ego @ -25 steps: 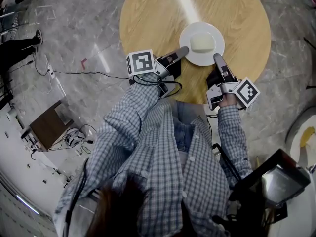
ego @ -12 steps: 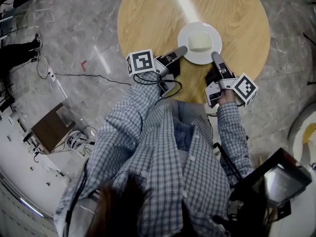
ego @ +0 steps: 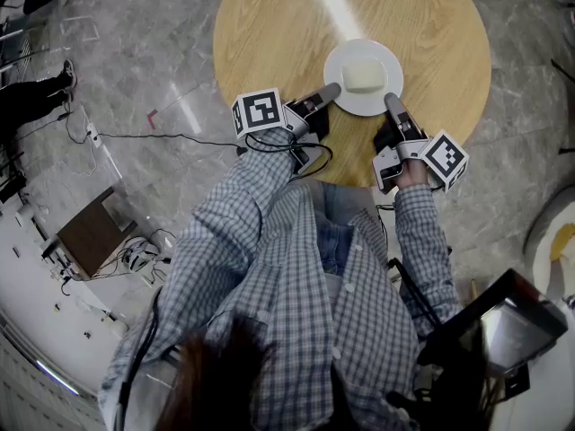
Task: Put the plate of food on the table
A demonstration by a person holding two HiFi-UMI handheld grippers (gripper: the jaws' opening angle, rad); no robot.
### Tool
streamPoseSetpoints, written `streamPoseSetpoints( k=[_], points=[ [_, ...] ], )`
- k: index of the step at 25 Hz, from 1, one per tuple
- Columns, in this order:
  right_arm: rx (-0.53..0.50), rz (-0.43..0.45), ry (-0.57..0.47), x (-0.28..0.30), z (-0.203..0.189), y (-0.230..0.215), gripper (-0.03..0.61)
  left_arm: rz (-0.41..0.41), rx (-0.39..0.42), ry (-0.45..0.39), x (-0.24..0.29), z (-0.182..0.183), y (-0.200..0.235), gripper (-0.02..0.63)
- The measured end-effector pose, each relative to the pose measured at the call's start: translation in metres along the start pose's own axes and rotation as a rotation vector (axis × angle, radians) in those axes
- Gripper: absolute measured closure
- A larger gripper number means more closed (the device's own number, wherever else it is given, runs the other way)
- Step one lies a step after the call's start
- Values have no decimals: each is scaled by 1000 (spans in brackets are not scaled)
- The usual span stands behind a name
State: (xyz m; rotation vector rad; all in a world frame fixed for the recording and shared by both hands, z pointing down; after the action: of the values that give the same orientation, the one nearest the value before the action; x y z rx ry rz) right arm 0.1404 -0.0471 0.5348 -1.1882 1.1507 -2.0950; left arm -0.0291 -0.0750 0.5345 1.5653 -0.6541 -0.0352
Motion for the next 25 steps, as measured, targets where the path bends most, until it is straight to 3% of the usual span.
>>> streamPoseSetpoints(
  k=[25],
  points=[
    [-54, -43, 0, -3, -5, -2, 522, 21, -40, -21, -1, -1, 3, 595]
  ],
)
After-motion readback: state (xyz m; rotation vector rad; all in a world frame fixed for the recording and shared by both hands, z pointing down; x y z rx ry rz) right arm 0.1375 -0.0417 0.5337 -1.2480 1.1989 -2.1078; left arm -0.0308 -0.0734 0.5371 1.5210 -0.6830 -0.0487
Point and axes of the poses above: the fingertips, and each gripper's own axes: x forward along the fingers, y to its left, z out of its top, the point moved 4 cm from there along -x, backward along the fingers, and after that the axes turned 13 degrees about x, right-handed, at the moved point
